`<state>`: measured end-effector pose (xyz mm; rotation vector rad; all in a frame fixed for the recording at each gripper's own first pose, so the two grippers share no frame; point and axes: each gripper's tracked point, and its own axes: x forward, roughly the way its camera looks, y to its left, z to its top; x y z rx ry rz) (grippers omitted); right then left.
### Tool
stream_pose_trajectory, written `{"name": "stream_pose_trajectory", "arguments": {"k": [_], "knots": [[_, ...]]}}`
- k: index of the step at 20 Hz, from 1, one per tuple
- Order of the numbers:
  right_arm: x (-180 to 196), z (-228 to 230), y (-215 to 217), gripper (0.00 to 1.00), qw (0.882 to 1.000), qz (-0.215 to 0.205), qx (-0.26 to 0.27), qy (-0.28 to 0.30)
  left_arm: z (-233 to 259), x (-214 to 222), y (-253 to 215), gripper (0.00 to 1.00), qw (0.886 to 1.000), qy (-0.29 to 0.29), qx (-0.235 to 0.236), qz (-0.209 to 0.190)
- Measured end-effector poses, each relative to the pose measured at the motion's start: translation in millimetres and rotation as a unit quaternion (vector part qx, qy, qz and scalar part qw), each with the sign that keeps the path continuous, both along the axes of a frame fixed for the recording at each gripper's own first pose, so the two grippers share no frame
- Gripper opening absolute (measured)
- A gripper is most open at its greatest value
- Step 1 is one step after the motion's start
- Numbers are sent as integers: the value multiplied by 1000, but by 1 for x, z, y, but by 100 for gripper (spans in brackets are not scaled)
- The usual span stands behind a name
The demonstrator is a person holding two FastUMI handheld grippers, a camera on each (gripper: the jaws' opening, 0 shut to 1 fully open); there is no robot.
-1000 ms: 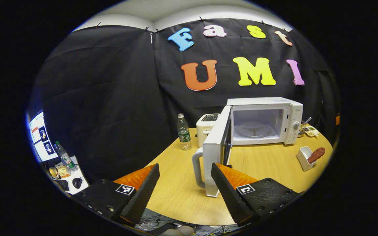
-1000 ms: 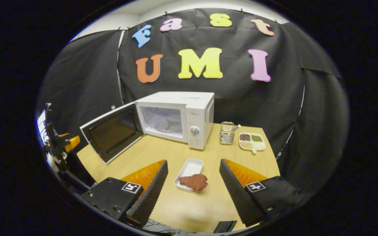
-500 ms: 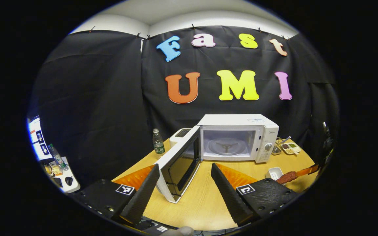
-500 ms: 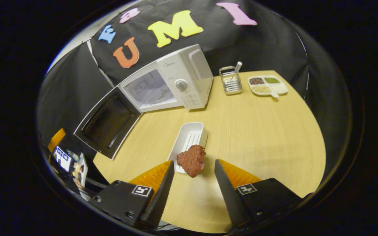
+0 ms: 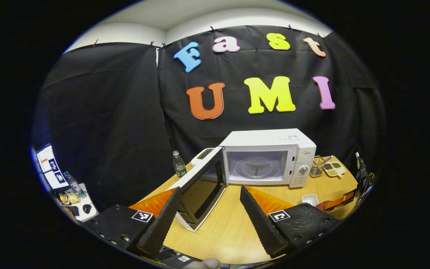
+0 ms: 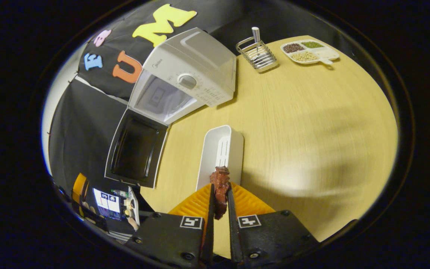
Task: Open the microwave oven with the left hand, put the food in, and close the microwave oven.
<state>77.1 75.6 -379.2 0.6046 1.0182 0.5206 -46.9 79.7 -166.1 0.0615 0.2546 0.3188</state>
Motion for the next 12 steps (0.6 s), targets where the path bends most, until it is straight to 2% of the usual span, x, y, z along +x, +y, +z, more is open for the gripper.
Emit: {"name": "stream_pose_trajectory", "arguments": {"k": [2,3,5,6,7,8,9,10,11,12], "knots": [[-1,0,0,10,1000,3,10,9,3,-1,1,96,1000,-3,3,3],[-2,2,1,16,1000,1,13,11,0,-2,1,96,1000,-2,2,4],[-1,12,1,15,1000,-7,24,9,0,-3,2,96,1000,-2,1,3],[-3,21,3,7,999,-10,31,4,0,-2,3,96,1000,-3,0,-1],[0,32,4,6,999,-12,37,-7,1,0,3,96,1000,-5,1,-4],[-2,44,7,13,999,-9,43,-18,1,2,4,96,1000,-5,1,-10],[0,56,11,12,998,-10,51,-27,2,4,5,96,1000,-6,4,-16],[1,70,18,4,997,-11,62,-34,2,7,4,96,1000,-7,6,-27],[2,83,27,3,996,-15,75,-38,4,11,4,96,999,-10,8,-38],[5,96,36,10,995,-23,88,-46,7,15,2,97,999,-13,10,-50]]}}
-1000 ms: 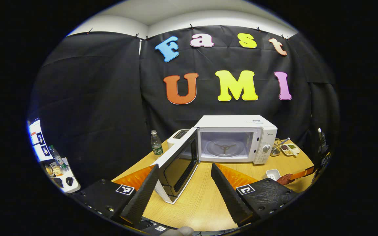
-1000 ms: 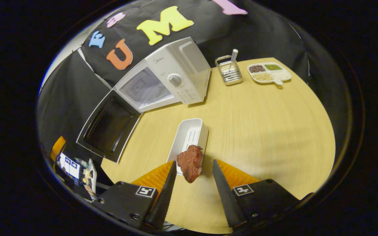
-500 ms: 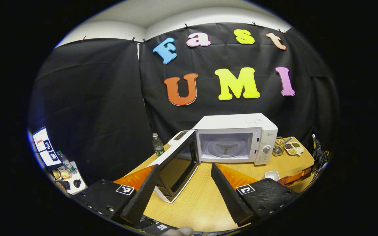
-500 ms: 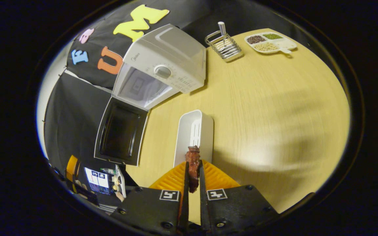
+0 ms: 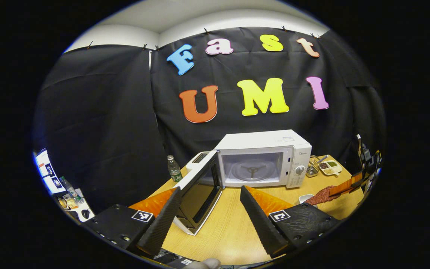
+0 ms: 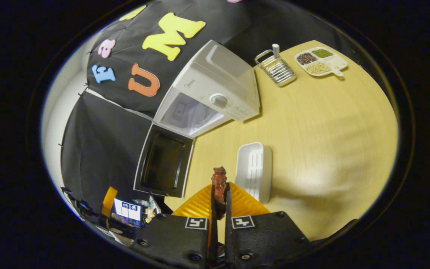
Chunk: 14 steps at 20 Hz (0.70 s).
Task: Open the microwave oven with the left hand, put the food in, and close the microwave oven.
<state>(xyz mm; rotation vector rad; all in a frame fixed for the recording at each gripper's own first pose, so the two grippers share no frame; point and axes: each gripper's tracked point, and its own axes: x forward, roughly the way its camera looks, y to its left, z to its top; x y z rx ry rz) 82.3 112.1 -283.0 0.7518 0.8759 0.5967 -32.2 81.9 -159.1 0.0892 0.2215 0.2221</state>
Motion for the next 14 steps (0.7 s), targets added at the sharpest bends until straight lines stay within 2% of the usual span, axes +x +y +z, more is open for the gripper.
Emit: {"name": "stream_pose_trajectory", "arguments": {"k": [1,2,7,9,14], "knots": [[5,11,9,2,1000,-12,5,-9,2,3,0,97,1000,-5,0,-12],[10,21,20,10,999,-25,5,-19,2,6,-1,97,1000,-5,-5,-25],[40,64,94,10,991,-97,50,-71,8,9,5,96,996,-30,1,-84],[61,65,126,10,986,-124,68,-88,7,11,17,96,995,-38,14,-94],[116,44,197,10,969,-197,105,-106,-22,4,33,96,994,-27,8,-107]]}}
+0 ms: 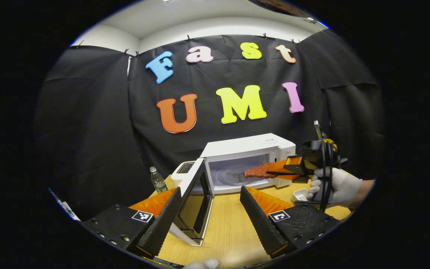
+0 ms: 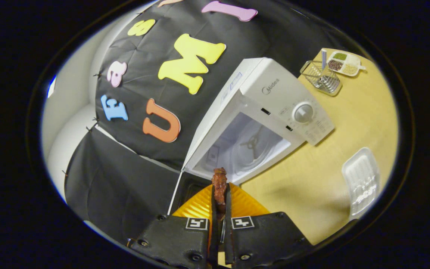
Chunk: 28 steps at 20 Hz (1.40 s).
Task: Open the microwave oven with the left hand, put the food in, and close the microwave oven.
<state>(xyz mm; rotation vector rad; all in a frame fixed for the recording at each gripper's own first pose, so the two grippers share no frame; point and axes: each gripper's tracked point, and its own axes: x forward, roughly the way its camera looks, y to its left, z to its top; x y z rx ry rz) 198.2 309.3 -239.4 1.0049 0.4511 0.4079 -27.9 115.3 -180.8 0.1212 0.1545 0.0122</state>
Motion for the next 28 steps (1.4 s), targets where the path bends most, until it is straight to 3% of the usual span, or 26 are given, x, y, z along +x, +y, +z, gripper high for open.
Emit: {"name": "stream_pose_trajectory", "arguments": {"k": [5,7,15,20,21,22,23,24,25,26,28], "knots": [[52,-35,37,10,994,-90,50,23,-29,-6,14,97,1000,5,20,6],[72,-43,44,10,990,-131,48,24,-35,-11,16,96,1000,8,17,5],[143,-64,65,10,977,-212,23,10,-59,-26,50,96,999,34,15,38],[177,-93,60,10,972,-231,0,39,-69,-22,60,96,997,50,11,55],[179,-96,61,2,973,-228,-15,39,-69,-21,58,97,997,50,11,54],[181,-98,60,11,973,-228,-23,35,-69,-20,58,97,997,51,13,55],[183,-100,61,4,972,-230,-25,30,-70,-18,58,97,997,51,11,53],[182,-101,61,5,971,-233,-29,33,-70,-16,57,96,997,50,10,53],[184,-104,58,7,970,-236,-47,31,-71,-15,56,96,997,51,9,52],[186,-107,55,18,969,-237,-68,26,-72,-15,55,96,997,51,8,52],[188,-109,49,23,965,-235,-115,16,-73,-14,54,97,997,53,6,51]]}}
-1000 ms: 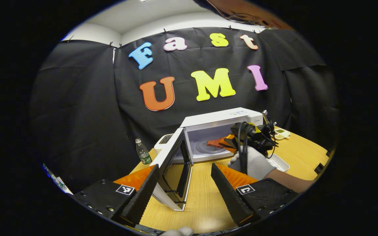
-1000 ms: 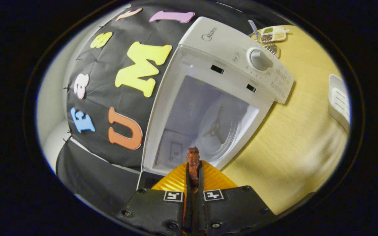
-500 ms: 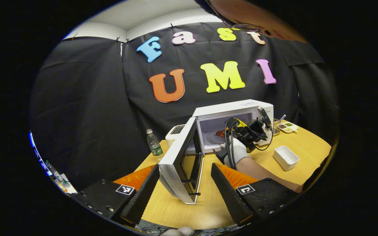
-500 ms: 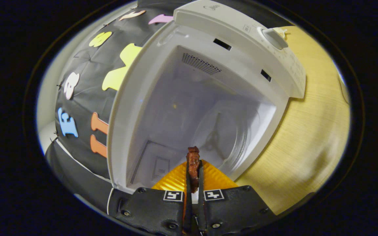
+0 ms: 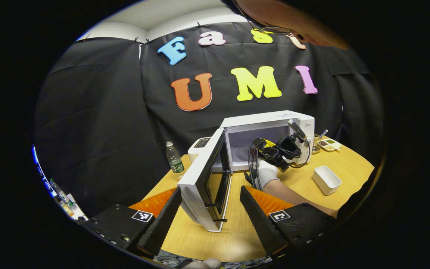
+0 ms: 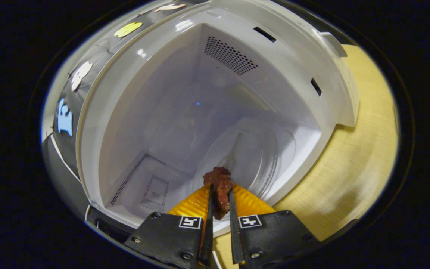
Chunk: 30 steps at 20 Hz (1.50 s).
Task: Open the microwave oven with the left hand, put the food in, and close the microwave oven.
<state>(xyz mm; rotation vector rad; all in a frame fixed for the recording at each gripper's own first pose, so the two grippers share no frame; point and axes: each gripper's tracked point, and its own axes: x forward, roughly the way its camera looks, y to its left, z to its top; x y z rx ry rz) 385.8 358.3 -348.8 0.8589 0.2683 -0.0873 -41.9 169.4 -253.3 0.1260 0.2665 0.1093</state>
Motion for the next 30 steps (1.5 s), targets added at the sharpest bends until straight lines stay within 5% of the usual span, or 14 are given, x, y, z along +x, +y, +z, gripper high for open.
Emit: {"name": "stream_pose_trajectory", "arguments": {"k": [1,4,13,22,23,30], "knots": [[-1,-2,-3,14,1000,1,-27,3,-3,0,1,96,1000,3,-2,1],[-2,-2,-5,24,997,12,-73,4,-5,4,-4,96,1000,6,-12,-2],[-8,18,-23,73,981,37,-187,-25,-5,11,-13,96,1000,3,-10,-8],[-70,62,-43,96,972,81,-217,-38,-6,3,-7,97,1000,8,-4,-8],[-82,73,-51,89,969,88,-226,-45,-4,1,-10,96,1000,4,-5,-11],[-183,154,-109,90,937,131,-314,-74,23,-2,-37,97,998,-16,-12,-52]]}}
